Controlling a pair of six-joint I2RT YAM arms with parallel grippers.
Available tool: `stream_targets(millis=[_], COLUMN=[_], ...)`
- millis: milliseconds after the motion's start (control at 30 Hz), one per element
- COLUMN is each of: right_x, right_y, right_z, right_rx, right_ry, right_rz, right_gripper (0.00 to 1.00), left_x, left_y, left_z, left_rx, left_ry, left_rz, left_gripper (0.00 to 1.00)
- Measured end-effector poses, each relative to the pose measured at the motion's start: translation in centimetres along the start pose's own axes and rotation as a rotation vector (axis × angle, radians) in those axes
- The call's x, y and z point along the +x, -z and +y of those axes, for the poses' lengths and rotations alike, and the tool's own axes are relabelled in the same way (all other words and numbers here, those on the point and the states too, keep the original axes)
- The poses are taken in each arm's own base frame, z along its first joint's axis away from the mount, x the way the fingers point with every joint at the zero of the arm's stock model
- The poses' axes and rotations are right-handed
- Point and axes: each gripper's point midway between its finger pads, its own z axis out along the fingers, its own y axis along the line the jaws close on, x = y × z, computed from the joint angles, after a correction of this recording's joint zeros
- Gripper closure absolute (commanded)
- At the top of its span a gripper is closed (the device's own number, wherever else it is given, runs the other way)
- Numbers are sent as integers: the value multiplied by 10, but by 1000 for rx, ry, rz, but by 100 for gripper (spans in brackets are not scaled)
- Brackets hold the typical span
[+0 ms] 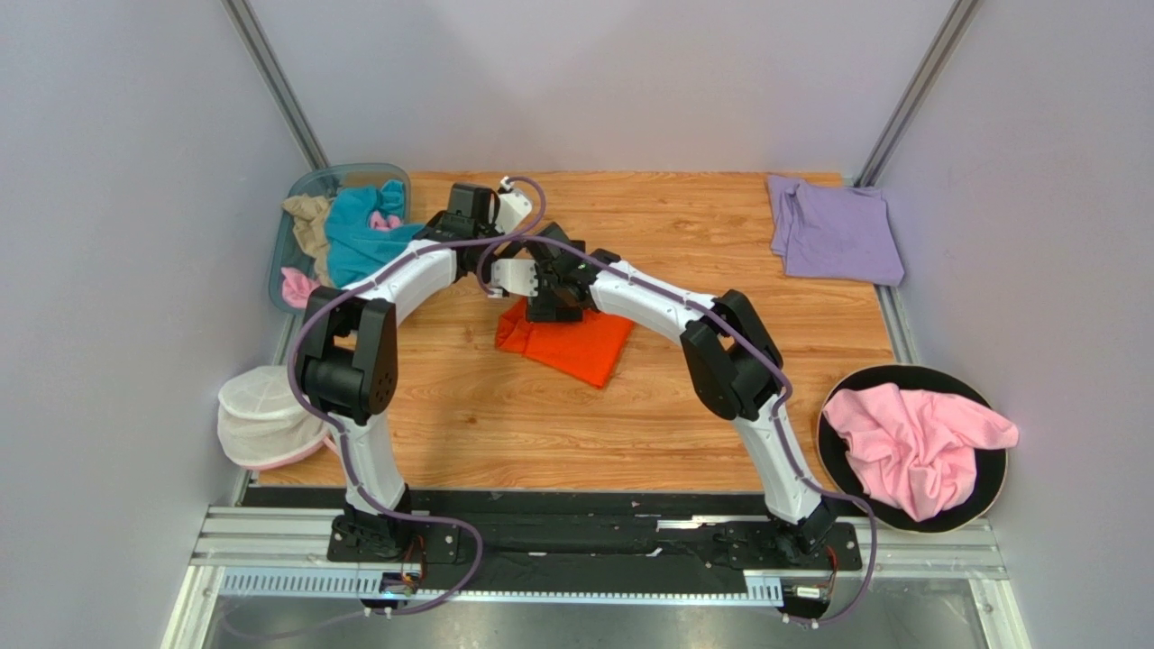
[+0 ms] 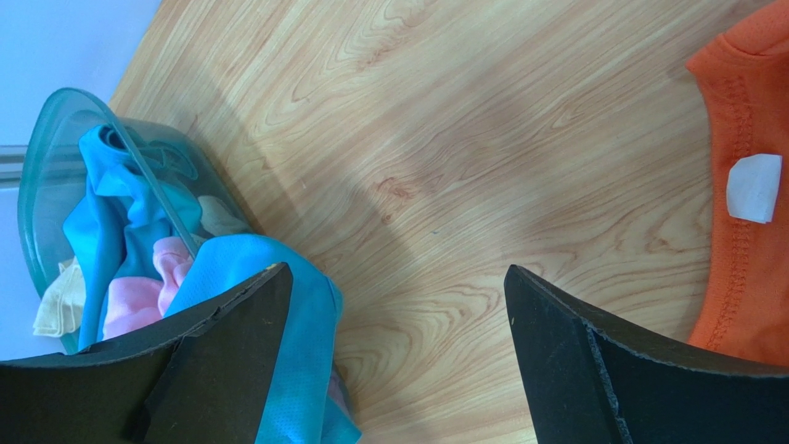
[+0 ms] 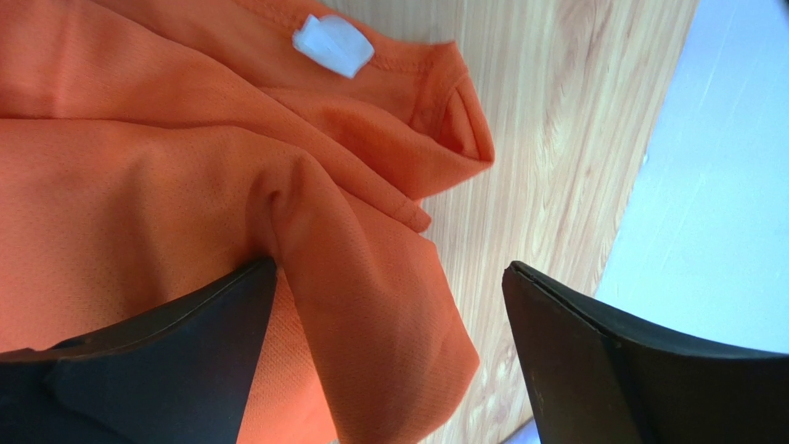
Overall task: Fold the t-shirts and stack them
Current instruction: Fold the tshirt
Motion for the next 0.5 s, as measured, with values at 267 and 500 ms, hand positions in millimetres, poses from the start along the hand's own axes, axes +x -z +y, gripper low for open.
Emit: stream_targets(millis=[267,500], right_x=[7,5], right_y=[2,6], right_z=[-22,-43], right_rx=[119,220], right_ry=[-24,-50], right_rz=[41,42], right_gripper=[0,0], left_x=[0,-6], left_y=[4,15], left_z=[2,11], left_rx=[-11,-35], left_ry=[21,44], left_rz=[4,-15], left_gripper=[6,7])
